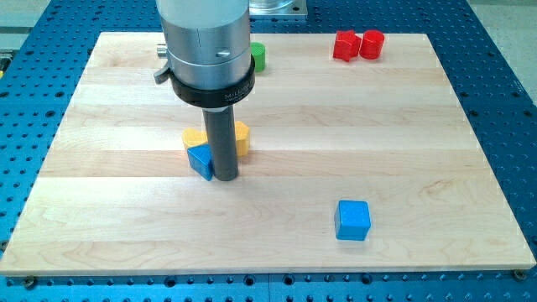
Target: Drag the blue cube to the left of the yellow heart
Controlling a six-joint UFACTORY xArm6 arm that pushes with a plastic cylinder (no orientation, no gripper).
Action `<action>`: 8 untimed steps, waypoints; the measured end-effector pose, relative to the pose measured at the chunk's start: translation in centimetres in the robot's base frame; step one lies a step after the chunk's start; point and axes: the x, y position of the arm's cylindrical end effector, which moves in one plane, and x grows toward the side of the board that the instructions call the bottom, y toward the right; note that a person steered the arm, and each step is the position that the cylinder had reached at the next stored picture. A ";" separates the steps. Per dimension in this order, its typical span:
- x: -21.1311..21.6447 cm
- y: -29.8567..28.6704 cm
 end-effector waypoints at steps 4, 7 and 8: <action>-3.7 2.4; 4.7 28.2; 7.9 19.7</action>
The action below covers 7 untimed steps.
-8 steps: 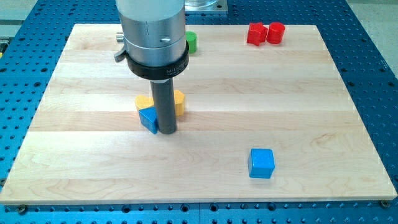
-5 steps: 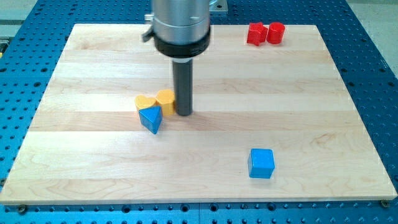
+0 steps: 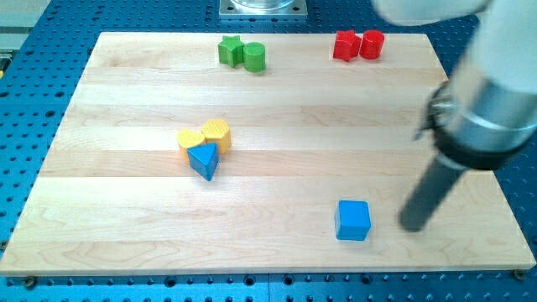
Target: Drag the blue cube to the left of the yellow heart
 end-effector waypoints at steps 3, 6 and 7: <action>-0.5 -19.9; -3.3 -28.8; -2.9 -26.5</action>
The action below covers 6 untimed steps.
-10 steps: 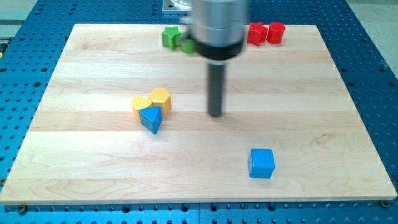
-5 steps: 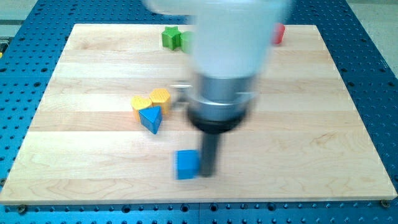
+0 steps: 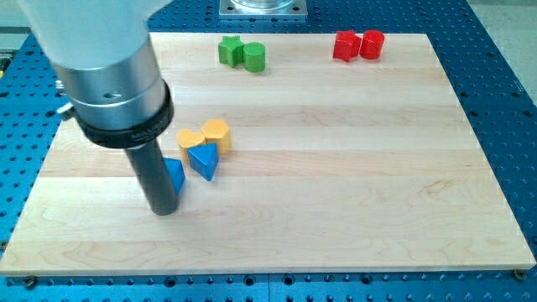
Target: Drag the blue cube to the left of the yellow heart
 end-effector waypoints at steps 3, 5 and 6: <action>-3.3 -1.2; -3.9 -6.3; -6.2 -3.5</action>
